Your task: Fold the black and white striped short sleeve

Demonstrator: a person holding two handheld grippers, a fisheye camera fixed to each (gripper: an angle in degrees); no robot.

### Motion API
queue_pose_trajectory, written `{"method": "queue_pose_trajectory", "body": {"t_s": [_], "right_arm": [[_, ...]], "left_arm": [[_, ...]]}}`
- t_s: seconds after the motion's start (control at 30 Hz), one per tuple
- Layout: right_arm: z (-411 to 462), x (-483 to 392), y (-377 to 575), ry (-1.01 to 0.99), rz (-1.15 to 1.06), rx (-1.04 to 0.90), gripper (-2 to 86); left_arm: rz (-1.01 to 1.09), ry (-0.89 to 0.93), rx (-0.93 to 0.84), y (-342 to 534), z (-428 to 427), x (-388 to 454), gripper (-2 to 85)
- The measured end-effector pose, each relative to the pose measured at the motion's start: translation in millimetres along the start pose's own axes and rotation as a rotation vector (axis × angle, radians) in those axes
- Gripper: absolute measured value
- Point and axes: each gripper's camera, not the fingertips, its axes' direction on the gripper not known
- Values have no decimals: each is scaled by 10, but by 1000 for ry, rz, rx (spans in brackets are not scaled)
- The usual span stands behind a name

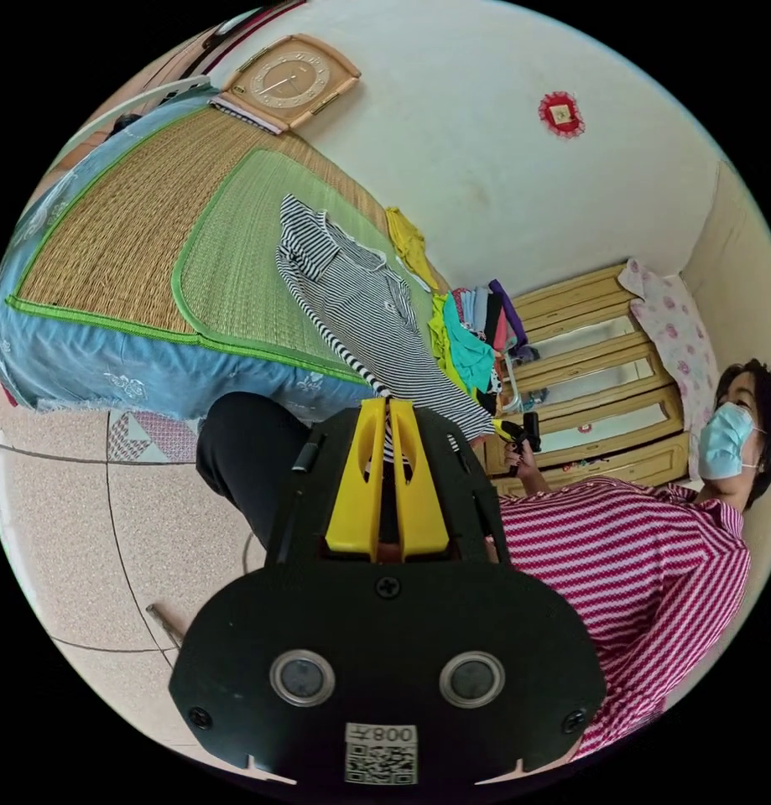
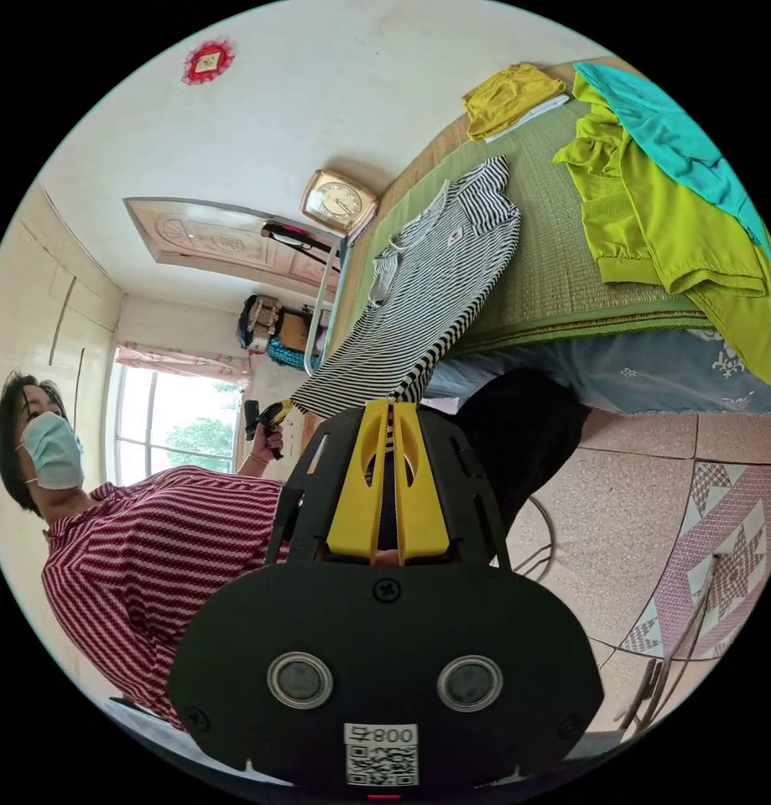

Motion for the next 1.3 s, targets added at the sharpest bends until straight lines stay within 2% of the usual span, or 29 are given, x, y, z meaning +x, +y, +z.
{"method": "queue_pose_trajectory", "body": {"t_s": [0.7,1.3], "right_arm": [[-722,-369,1088,-101,-168,71,3],[-909,-228,1404,-119,-172,95,3]], "left_arm": [[139,312,151,1063,-1207,307,5],[121,375,176,1355,-1465,226,6]]}}
